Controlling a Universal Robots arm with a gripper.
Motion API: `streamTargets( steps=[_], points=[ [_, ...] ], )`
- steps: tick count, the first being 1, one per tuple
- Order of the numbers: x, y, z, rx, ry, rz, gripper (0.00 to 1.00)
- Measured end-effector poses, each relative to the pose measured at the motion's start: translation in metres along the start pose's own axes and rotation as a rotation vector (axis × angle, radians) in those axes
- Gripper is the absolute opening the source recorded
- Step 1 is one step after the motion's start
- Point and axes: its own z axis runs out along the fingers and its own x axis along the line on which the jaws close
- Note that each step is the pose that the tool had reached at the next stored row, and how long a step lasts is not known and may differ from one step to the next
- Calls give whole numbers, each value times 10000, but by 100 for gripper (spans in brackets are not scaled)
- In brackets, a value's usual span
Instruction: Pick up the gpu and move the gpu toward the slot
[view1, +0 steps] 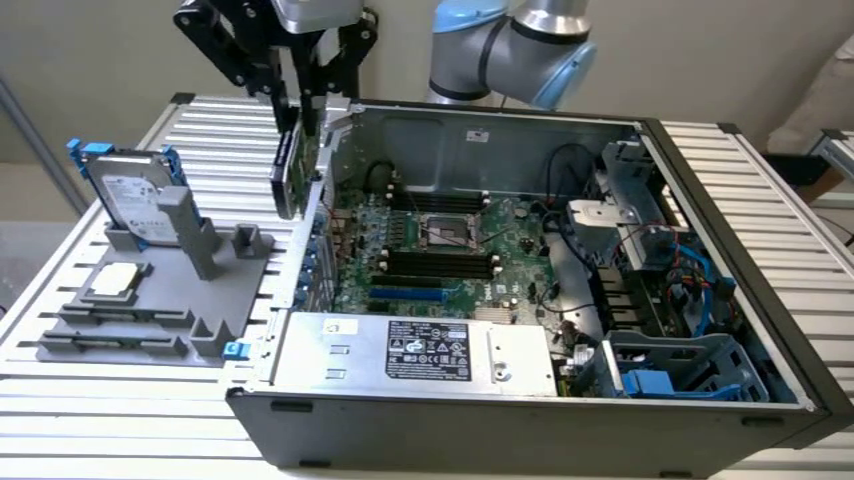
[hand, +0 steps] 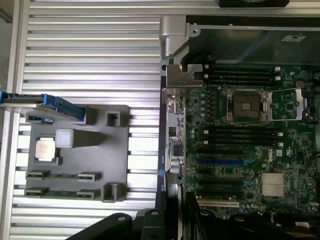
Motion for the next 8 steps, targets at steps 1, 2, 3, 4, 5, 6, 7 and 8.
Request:
streamTargets(
  steps=[1,2,3,4,5,6,7,8],
  points=[
    [-46,0,-1,-4,6,1,26],
    [-91,0,-2,-6,14,1,26],
    [-136,0,-3,-10,20,2,26],
    [-181,0,-3,-11,24,2,26],
    [-226,0,-4,-11,28,3,26],
    [-273,-1,-4,-11,33,3,26],
    [-319,-1,-4,-10,38,3,26],
    [-365,-1,-3,-11,43,4,26]
  ],
)
